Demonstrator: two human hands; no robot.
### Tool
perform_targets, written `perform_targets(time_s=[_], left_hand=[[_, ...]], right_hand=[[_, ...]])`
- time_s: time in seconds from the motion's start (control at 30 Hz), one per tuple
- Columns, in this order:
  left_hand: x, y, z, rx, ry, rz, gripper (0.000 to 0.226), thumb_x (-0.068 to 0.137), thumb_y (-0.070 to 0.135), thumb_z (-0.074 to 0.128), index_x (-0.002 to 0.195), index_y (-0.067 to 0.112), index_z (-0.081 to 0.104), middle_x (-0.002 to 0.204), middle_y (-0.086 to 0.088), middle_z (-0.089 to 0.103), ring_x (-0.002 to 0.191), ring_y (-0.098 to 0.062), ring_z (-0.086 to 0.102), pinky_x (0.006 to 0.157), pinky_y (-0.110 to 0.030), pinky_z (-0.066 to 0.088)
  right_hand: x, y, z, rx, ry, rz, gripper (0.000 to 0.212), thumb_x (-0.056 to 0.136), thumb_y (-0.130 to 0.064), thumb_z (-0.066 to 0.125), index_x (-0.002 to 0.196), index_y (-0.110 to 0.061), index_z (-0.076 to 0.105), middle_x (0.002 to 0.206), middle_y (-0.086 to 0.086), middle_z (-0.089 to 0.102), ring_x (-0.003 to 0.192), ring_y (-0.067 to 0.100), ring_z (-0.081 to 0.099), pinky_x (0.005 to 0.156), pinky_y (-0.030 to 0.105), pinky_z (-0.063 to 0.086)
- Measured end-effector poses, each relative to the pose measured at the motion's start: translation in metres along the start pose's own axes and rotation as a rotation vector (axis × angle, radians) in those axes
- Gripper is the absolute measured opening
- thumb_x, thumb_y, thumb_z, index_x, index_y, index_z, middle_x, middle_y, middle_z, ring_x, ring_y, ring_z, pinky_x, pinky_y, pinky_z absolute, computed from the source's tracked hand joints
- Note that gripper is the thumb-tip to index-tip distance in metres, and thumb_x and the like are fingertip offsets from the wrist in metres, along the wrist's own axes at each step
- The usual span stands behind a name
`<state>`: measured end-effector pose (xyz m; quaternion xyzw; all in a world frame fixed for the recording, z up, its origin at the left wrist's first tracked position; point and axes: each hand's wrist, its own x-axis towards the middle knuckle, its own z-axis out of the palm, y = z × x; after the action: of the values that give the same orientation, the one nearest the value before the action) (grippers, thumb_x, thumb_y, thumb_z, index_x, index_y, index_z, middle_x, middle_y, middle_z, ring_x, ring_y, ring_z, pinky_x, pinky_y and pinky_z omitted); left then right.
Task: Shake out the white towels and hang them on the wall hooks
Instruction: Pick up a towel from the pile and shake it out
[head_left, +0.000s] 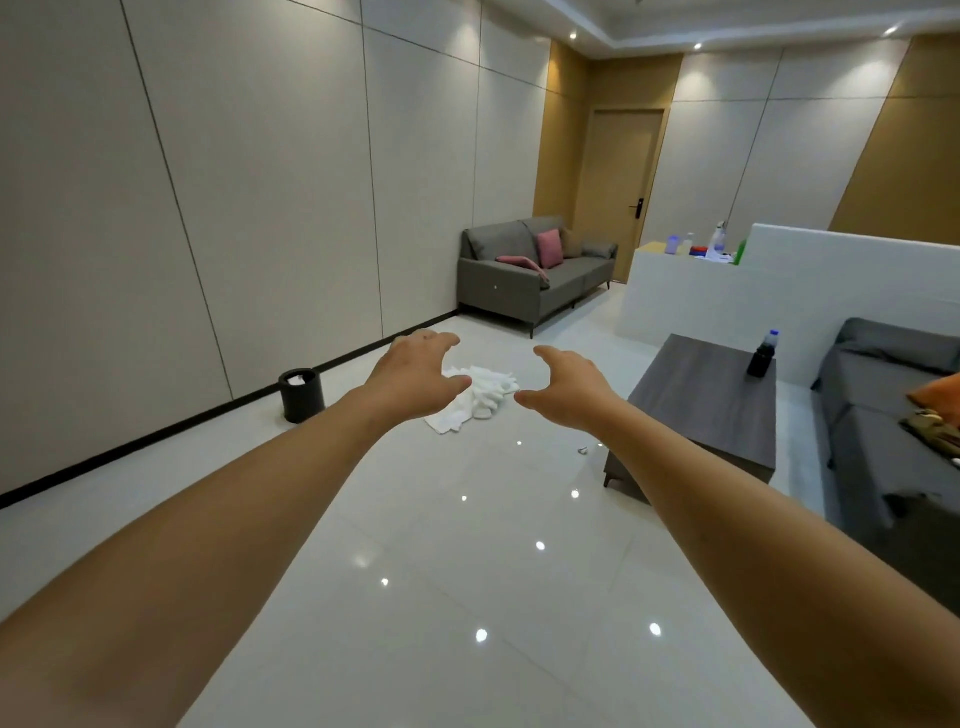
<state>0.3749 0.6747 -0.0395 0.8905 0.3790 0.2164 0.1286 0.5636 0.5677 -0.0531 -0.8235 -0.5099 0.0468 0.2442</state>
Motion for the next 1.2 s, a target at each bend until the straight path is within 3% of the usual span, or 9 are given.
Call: perform_targets(time_s=[0.57,0.87,1.0,1.2], left_hand=[[0.340,-0.149,0.091,0.045,-0.032,-0.049,0.062,0.090,0.047,0.060,0.146,0.026,0.041,0.149,0.000,0.042,0.136,-0.022,0.039,0.106,-0.038,0.036],[0.541,-0.208,0.128,0.046,-0.079,-0.130,0.062,0.091,0.047,0.059,0.146,0.026,0.041,0.149,-0.002,0.042,0.137,-0.023,0.037,0.108,-0.038,0.034],[0.622,-0.250,0.151,0.026,-0.110,-0.149,0.063,0.090,0.047,0.059,0.146,0.026,0.040,0.151,-0.002,0.040,0.139,-0.023,0.035,0.110,-0.040,0.035],[0.745,-0.341,0.200,-0.008,-0.126,-0.136,0.063,0.088,0.049,0.060,0.145,0.027,0.041,0.150,-0.002,0.041,0.137,-0.023,0.038,0.106,-0.038,0.036]], right_hand=[[0.377,0.022,0.100,0.055,-0.030,-0.046,0.077,0.086,-0.038,0.068,0.152,-0.019,0.033,0.146,0.008,0.048,0.131,0.027,0.046,0.099,0.035,0.042],[0.596,0.045,0.122,0.067,-0.101,-0.052,0.074,0.088,-0.037,0.067,0.151,-0.015,0.035,0.149,0.006,0.046,0.133,0.026,0.046,0.102,0.034,0.040],[0.678,0.046,0.157,0.081,-0.157,-0.038,0.075,0.087,-0.040,0.067,0.150,-0.016,0.036,0.144,0.007,0.052,0.127,0.025,0.051,0.099,0.034,0.044],[0.806,0.047,0.229,0.071,-0.181,0.006,0.073,0.087,-0.037,0.066,0.150,-0.017,0.036,0.151,0.005,0.044,0.129,0.025,0.050,0.101,0.035,0.046]])
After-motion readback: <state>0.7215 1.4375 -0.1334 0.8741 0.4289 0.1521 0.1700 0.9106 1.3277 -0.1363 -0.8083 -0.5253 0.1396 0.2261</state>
